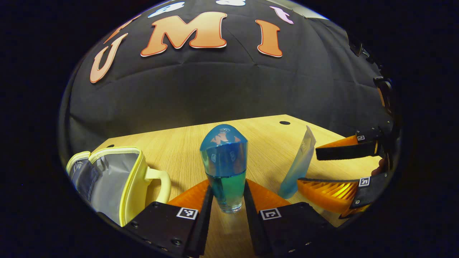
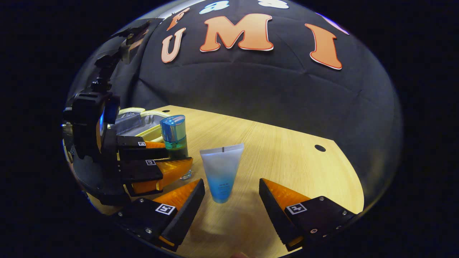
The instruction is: First open the suitcase, pack the skin care products into it, and then close the suitcase.
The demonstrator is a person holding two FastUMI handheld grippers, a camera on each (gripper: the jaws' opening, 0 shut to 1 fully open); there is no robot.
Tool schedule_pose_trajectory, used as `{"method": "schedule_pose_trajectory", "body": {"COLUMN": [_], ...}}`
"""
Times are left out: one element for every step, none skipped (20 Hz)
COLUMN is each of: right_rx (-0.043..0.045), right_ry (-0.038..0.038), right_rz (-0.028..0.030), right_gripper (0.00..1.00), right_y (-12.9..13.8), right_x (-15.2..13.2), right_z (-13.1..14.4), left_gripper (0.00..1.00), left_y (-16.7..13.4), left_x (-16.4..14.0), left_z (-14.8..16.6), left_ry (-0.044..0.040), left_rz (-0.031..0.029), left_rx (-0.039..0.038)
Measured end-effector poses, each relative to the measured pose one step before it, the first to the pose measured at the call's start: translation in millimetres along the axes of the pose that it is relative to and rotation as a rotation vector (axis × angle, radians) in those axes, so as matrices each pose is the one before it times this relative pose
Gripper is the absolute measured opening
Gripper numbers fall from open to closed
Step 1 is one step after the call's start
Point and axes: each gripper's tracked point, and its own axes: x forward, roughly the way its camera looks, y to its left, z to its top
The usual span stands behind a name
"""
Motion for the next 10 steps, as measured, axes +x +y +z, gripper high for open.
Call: {"method": "schedule_pose_trajectory", "body": {"right_rx": [0.00336, 0.00232, 0.00385, 0.003, 0.00186, 0.00167, 0.00382, 0.00611, 0.00439, -0.0007], "right_ry": [0.00372, 0.00554, 0.00516, 0.00089, -0.00384, 0.00035, 0.00337, 0.00728, 0.00804, 0.00563], "right_rz": [0.00944, 0.0026, 0.00519, -0.00011, 0.00589, 0.00091, 0.00678, 0.00765, 0.00775, -0.00217], "right_gripper": [0.96, 0.96, 0.96, 0.96, 0.96, 0.96, 0.96, 0.96, 0.96, 0.94], "right_y": [1.81, 1.07, 0.97, -0.04, 0.58, 1.13, 1.37, 3.03, 2.31, -0.43], "right_x": [2.85, 4.94, 3.15, 1.68, 1.54, 1.99, 2.7, 1.95, 2.99, 2.34], "right_z": [-1.19, -1.35, -1.46, -0.49, 0.72, -1.33, -1.61, -1.44, -2.61, -1.62], "left_gripper": [0.48, 0.45, 0.45, 0.45, 0.45, 0.45, 0.45, 0.43, 0.45, 0.45], "left_y": [-0.41, -0.6, -1.6, 2.08, 0.25, 1.91, 1.42, 1.7, 1.41, 1.76], "left_x": [-2.21, 0.64, -0.14, -1.2, -0.58, -1.81, -2.32, -2.24, -3.01, -1.41], "left_z": [0.72, 2.71, 0.66, 0.14, -1.9, 1.81, 3.92, 5.78, 4.87, 5.81], "left_ry": [-0.00543, -0.00594, -0.00362, 0.00035, 0.00605, 0.00302, -0.00763, -0.00998, -0.00714, -0.00833], "left_rz": [-0.00511, -0.00536, 0.00045, 0.00772, -0.0039, 0.00413, 0.00278, 0.00169, -0.00045, 0.00229], "left_rx": [0.02111, 0.00886, -0.00649, -0.02038, -0.02207, -0.02095, -0.01695, -0.00715, -0.0014, 0.00209]}}
